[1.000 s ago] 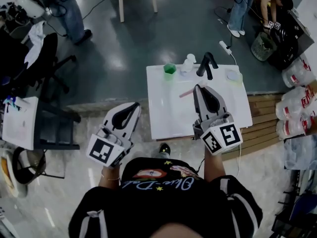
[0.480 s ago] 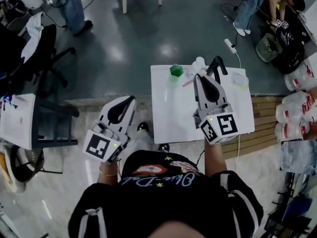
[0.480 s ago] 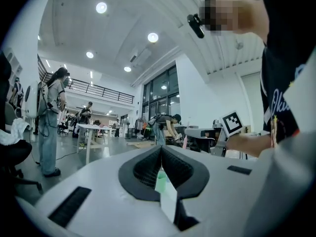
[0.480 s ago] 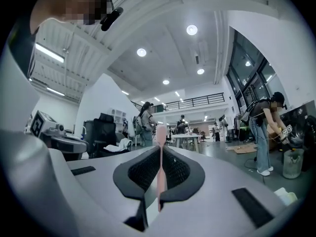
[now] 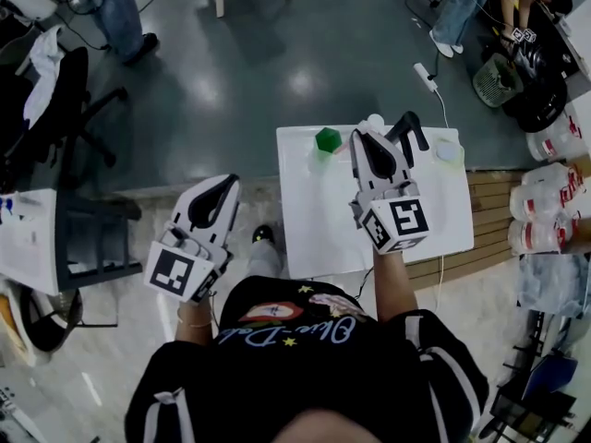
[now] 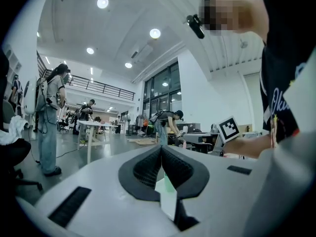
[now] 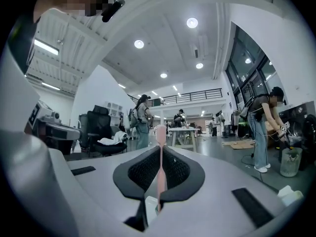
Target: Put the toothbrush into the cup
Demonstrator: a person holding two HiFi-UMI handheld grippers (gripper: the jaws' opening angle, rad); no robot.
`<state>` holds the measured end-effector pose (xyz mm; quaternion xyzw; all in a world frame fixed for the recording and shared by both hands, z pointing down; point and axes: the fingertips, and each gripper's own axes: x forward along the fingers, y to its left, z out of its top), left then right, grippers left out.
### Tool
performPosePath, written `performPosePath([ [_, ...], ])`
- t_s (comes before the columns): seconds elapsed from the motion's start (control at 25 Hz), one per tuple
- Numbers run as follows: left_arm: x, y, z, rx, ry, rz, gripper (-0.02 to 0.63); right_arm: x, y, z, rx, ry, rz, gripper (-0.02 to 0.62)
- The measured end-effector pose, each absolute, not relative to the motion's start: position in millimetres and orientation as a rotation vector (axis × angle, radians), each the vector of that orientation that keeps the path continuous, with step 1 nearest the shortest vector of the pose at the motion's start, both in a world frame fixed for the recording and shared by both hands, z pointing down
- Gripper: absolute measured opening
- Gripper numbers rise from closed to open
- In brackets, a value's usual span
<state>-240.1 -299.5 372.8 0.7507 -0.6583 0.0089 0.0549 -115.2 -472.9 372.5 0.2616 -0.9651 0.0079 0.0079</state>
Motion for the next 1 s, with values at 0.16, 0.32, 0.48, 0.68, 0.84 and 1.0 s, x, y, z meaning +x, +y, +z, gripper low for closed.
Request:
performPosePath([
  [0.16,-251.3,-301.8,378.4,2.253,-2.006,0.037,0.002,-123.9,-483.3,390.2,0.819,-2.981,0.030,0.009],
  [0.32,-261.6,-304.5,386.9,2.226,-2.002,0.051,0.003,-132.3,-493.3,410.0,0.820,-2.935,0.043,0.009],
  [0.48,-267.1,-311.5,388.2,2.234,-1.999,0.052,0.002,-138.2,-504.4,432.5,0.824,-2.886,0.059,0.009],
  [0.68,-275.9,-311.4,393.6,2.213,-1.989,0.060,0.002,-142.0,-512.8,461.7,0.840,-2.814,0.084,0.009],
  [0.84,-281.0,-313.5,396.2,2.202,-1.991,0.061,0.002,-145.7,-515.7,478.0,0.828,-2.779,0.095,0.009],
  [1.0,-282.8,-316.2,394.7,2.214,-1.997,0.059,0.002,-149.6,-517.6,488.7,0.812,-2.750,0.086,0.009],
])
